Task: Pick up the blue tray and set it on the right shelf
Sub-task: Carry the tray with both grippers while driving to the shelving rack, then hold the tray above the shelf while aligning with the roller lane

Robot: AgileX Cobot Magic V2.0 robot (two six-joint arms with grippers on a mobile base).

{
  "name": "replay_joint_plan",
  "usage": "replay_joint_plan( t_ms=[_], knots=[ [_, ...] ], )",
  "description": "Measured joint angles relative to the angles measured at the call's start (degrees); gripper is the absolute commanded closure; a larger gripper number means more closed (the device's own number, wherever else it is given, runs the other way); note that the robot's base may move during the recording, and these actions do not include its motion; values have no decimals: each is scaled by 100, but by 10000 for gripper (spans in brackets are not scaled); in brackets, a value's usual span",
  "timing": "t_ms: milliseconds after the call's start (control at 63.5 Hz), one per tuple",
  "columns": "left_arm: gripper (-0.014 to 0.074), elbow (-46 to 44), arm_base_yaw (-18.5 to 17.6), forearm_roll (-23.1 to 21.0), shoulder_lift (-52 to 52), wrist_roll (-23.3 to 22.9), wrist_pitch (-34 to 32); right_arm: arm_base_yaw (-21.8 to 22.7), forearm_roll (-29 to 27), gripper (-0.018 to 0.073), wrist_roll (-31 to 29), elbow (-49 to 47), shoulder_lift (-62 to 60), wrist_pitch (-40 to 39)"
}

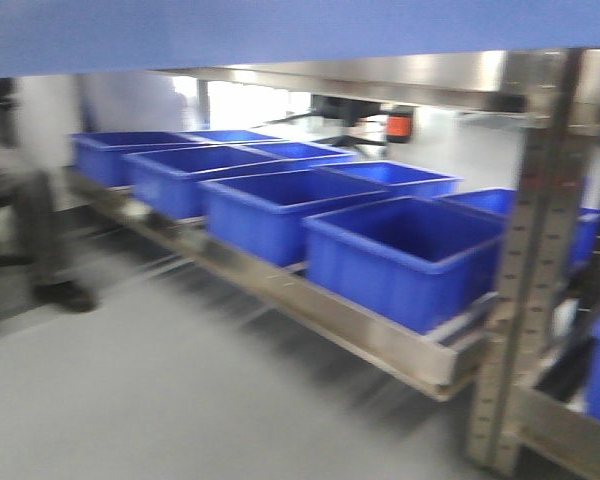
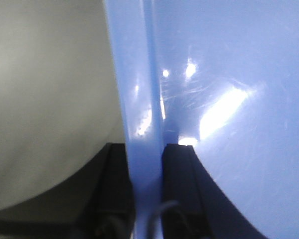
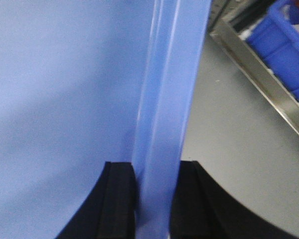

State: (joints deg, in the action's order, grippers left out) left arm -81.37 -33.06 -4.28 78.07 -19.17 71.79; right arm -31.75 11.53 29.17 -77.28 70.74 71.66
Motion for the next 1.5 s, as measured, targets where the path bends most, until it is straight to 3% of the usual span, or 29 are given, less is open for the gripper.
replay_joint_plan(
  t_ms=[1497],
  knots=[
    [645, 0, 0, -35, 0, 0, -10, 0, 18, 504, 0, 0, -4, 0]
  ],
)
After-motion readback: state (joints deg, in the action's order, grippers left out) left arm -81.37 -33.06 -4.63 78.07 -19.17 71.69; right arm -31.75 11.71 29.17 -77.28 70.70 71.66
